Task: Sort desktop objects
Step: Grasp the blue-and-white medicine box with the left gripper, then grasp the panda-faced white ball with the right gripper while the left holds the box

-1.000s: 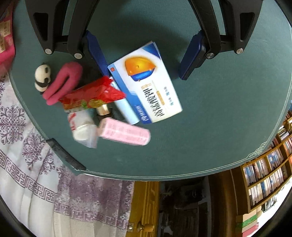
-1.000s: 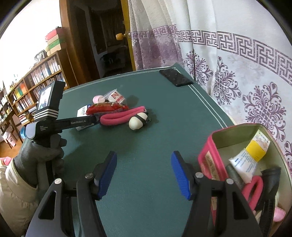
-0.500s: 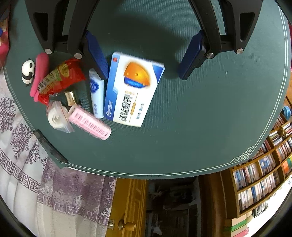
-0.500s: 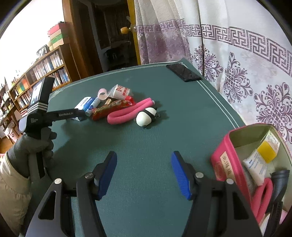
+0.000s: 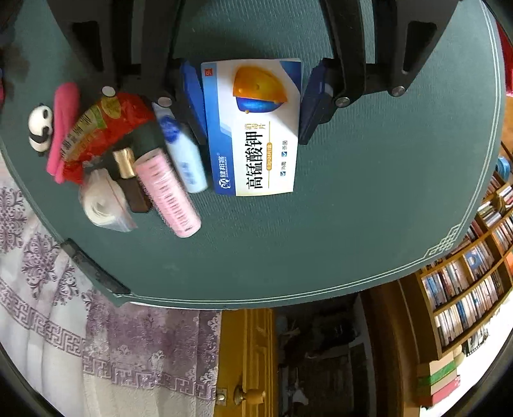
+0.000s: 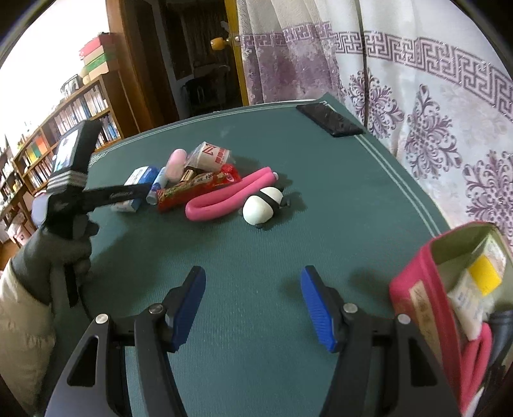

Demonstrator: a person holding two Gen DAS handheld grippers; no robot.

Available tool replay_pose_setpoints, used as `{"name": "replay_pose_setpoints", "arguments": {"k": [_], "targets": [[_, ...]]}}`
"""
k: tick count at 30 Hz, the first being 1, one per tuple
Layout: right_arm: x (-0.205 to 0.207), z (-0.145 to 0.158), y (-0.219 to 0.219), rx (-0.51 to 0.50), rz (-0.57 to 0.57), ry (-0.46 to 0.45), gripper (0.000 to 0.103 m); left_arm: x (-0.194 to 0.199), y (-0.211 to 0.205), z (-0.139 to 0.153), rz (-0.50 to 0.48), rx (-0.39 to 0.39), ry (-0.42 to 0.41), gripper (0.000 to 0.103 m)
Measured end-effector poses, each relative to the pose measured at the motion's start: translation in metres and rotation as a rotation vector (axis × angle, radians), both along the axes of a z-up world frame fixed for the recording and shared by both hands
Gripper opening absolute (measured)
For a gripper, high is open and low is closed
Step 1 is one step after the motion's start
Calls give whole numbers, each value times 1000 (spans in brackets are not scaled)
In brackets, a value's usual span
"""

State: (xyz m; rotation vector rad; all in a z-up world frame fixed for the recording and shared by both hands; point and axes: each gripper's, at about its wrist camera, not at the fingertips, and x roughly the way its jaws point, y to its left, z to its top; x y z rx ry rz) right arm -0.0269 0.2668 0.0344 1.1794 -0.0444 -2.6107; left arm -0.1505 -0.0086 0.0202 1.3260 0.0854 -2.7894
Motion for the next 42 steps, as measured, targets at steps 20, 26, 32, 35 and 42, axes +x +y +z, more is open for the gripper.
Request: {"name": "replay_pose_setpoints", "arguments": {"k": [20,26,32,35,42], "targets": [[-96,-27,-12,-52,-113,-70,66,22,-18,-3,39,112,44,55],[-93,-30,-16,-32,-96,-50,53,26,-20,-2,38,97,47,55],[-81,-30,-10,-50,-104,-49,53,25,-21,-1,40,105,48,55],[-69,-24,-3,-68,-115,-31,53,26,-19,3,38,100,60,55],[-36,3,14,-96,-138,28,53,36,-10,22,12,101,107,55]]}}
